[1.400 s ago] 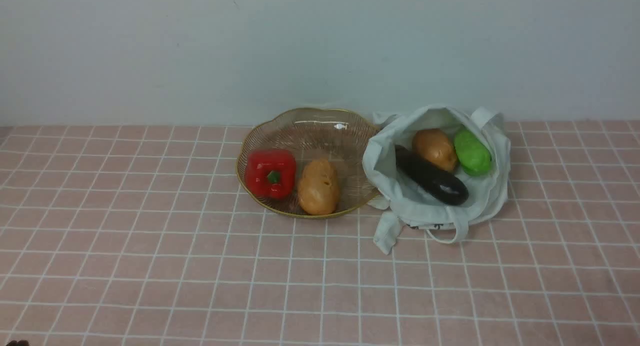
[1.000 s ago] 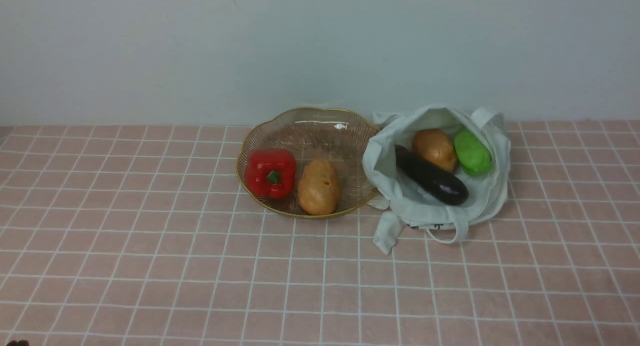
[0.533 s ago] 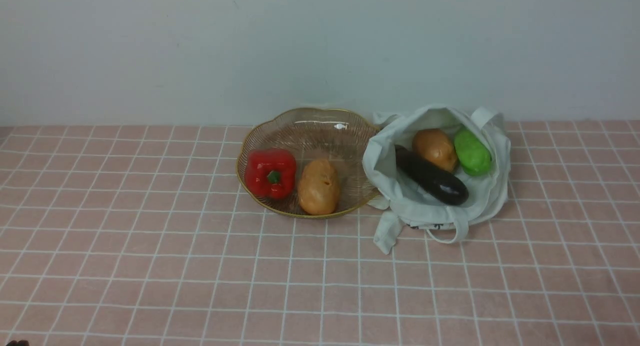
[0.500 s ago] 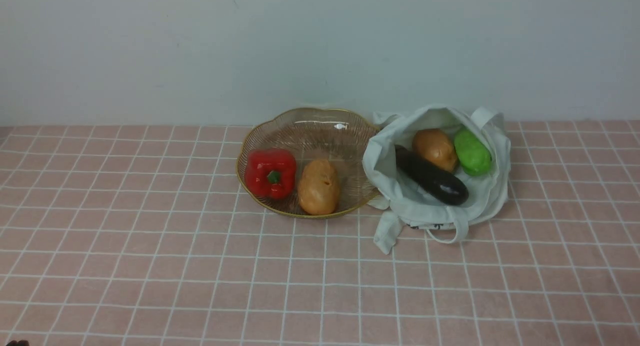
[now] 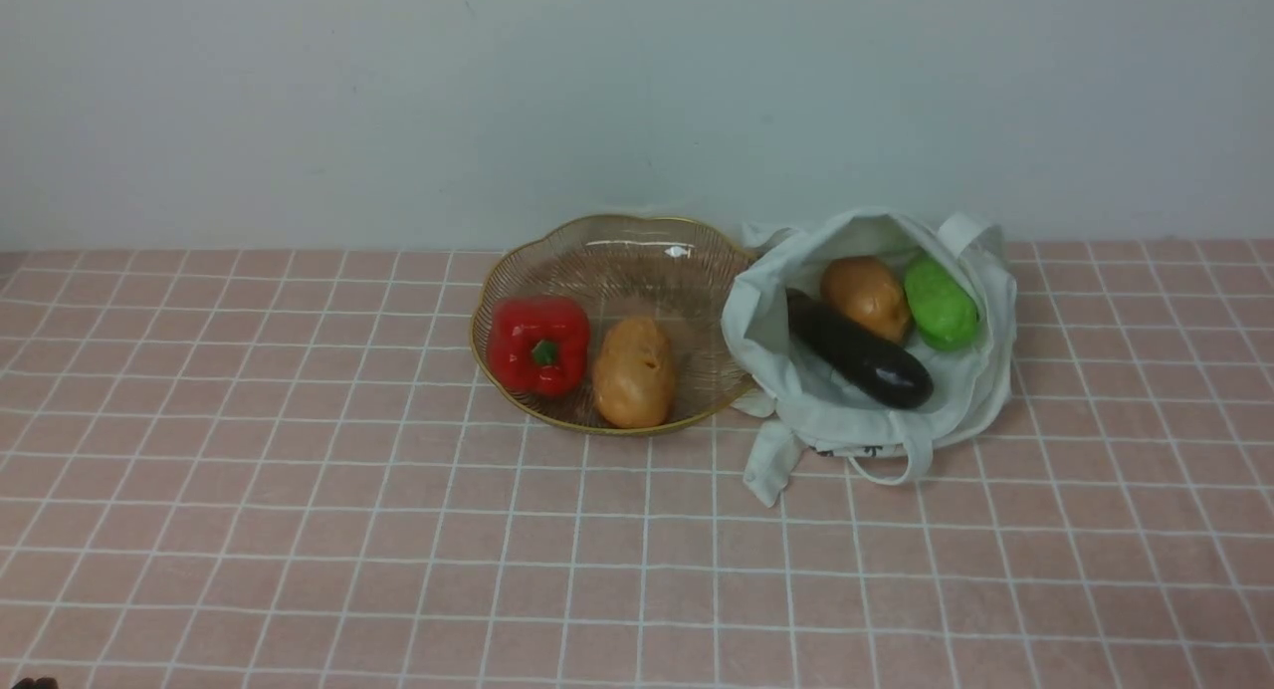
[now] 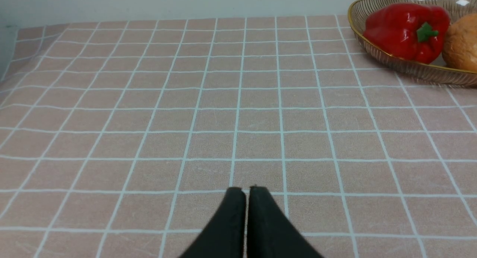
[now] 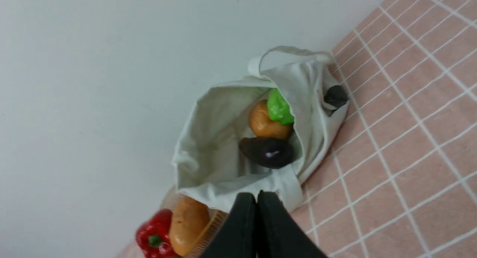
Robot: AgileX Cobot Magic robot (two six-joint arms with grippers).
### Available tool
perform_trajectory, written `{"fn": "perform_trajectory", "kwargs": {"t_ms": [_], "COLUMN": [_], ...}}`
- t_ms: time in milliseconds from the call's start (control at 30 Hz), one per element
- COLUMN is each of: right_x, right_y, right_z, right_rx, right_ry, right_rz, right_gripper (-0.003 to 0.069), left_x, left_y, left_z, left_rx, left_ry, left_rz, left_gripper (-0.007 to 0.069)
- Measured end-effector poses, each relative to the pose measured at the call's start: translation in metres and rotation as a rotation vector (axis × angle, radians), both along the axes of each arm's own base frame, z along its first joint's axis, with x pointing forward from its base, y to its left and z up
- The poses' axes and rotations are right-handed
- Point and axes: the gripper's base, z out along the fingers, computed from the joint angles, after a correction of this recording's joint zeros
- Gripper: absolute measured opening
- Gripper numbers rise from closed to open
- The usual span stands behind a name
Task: Take vegetables from bag on pink coffee tablecloth place on plate.
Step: 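Reach into the white cloth bag and grasp a vegetable inside with the right gripper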
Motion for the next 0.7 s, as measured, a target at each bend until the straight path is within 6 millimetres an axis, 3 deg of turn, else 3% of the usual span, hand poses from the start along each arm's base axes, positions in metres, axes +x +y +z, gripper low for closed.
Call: {"fn": "perform_trajectory", "kwargs": {"t_ms": [167, 300, 367, 433, 500, 533, 567, 700], "right_x": [-0.001, -0.011, -0.009, -0.004, 0.007, 0.027, 0.028, 0.081], "right_y": [0.003, 0.008, 0.012, 0.014, 0.017, 0.018, 0.018, 0.024], "right_z": [0.003, 0.062, 0.092, 0.107, 0.116, 0.117, 0.117, 0.091], "right_rx": [-0.021, -0.283, -0.475, -0.579, -0.654, -0.685, -0.688, -0.625], "right_ry": [0.007, -0.102, -0.076, -0.01, 0.104, 0.261, 0.279, 0.533], "right_rz": [0.033, 0.109, 0.179, 0.247, 0.334, 0.43, 0.442, 0.61], "right_gripper": [-0.0015, -0.0015, -0.0015, -0.0015, -0.0015, -0.0015, -0.0015, -0.0014], "left_x": [0.0, 0.0, 0.0, 0.0, 0.0, 0.0, 0.0, 0.0], "left_y": [0.0, 0.0, 0.0, 0.0, 0.0, 0.0, 0.0, 0.0], "left_z": [0.0, 0.0, 0.0, 0.0, 0.0, 0.0, 0.0, 0.0], "left_rx": [0.0, 0.0, 0.0, 0.0, 0.0, 0.0, 0.0, 0.0], "left_ry": [0.0, 0.0, 0.0, 0.0, 0.0, 0.0, 0.0, 0.0], "left_rz": [0.0, 0.0, 0.0, 0.0, 0.0, 0.0, 0.0, 0.0], "left_gripper": [-0.0004, -0.0004, -0.0004, -0.0004, -0.0004, -0.0004, -0.0004, -0.0004]}}
